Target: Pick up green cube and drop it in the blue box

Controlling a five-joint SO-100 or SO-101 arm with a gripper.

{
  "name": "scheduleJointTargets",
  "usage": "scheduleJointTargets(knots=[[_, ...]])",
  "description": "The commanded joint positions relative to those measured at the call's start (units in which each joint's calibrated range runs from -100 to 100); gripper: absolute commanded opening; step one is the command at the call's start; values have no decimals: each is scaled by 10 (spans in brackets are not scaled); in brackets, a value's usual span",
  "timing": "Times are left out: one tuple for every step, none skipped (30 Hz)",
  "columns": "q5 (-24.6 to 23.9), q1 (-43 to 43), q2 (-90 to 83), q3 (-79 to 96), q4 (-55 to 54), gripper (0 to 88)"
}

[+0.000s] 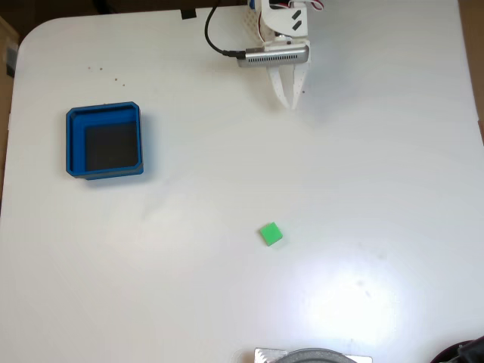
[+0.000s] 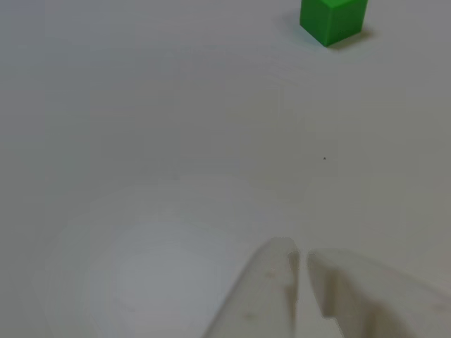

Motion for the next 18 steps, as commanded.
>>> scheduleJointTargets(knots=[[2,-2,58,-88,-17,12],[2,-2,82,-107,-17,12],[2,-2,102,-126,-17,12],[2,-2,121,-146,-17,12],[2,-2,138,-164,-17,12],[2,-2,154,-182,-17,12],[2,-2,167,-200,-17,12],[2,-2,180,-216,-17,12],[2,-2,192,-231,-17,12],[2,-2,207,-245,-17,12],[2,-2,222,-260,-17,12],[2,-2,238,-273,-17,12],[2,-2,258,-287,-17,12],[2,-2,280,-304,-17,12],[2,-2,303,-321,-17,12],[2,-2,324,-339,-17,12],[2,-2,346,-357,-17,12],[2,-2,367,-374,-17,12]])
